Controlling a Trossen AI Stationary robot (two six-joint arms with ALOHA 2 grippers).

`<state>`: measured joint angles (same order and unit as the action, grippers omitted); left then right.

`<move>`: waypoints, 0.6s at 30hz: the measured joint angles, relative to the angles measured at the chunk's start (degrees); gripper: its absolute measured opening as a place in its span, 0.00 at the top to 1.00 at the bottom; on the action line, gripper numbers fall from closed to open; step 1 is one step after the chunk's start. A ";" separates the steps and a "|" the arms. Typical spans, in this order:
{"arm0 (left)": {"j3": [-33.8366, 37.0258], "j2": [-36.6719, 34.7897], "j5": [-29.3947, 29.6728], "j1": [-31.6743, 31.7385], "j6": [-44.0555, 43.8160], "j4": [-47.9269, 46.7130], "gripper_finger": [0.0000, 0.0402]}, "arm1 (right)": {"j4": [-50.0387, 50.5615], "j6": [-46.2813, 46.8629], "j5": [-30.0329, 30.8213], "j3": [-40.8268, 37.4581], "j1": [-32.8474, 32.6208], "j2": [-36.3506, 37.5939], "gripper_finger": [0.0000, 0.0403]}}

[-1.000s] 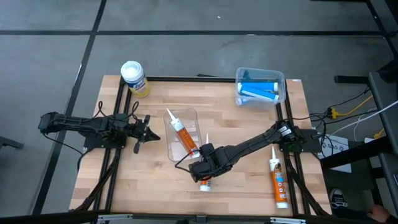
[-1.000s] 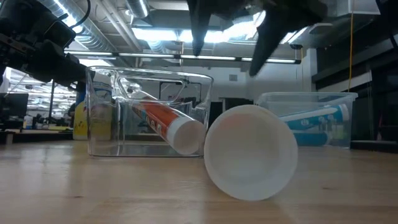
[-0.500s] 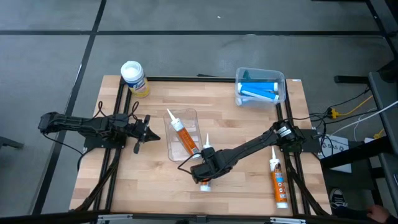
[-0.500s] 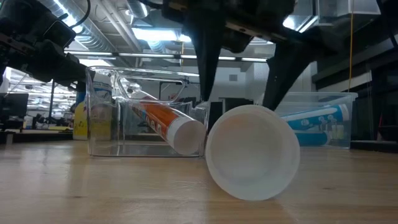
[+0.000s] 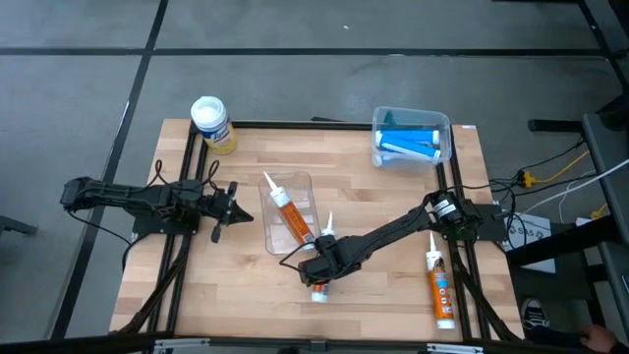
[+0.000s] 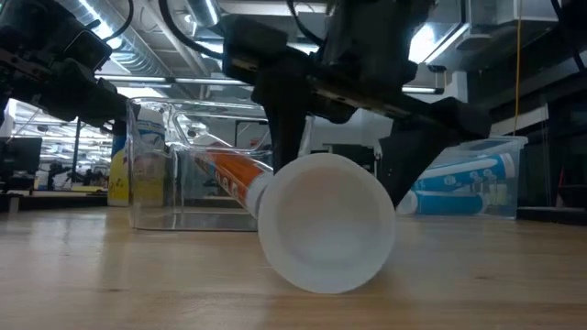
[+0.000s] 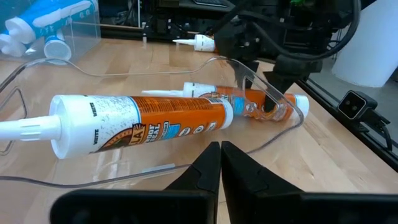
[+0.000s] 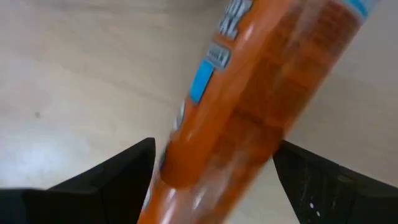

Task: Pick & place silicon tubes, Sealant and Lysol wipes
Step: Put the top orange sealant into the transparent bin

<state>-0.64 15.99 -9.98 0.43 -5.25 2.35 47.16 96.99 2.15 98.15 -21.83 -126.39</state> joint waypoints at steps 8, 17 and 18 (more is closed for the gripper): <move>0.00 0.01 0.00 -0.01 -0.01 -0.02 0.98 | 0.58 -1.20 1.00 0.25 0.74 -2.19 0.20; 0.00 0.01 0.00 0.00 0.02 0.00 0.97 | 1.56 -4.44 2.95 0.18 0.83 -3.09 0.20; 0.00 0.00 0.00 0.00 0.00 -0.02 0.97 | 1.51 -5.17 3.89 0.16 0.83 -3.17 0.20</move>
<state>-0.64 15.99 -9.98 0.42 -5.25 2.33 48.67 91.82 6.04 98.31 -20.99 -129.57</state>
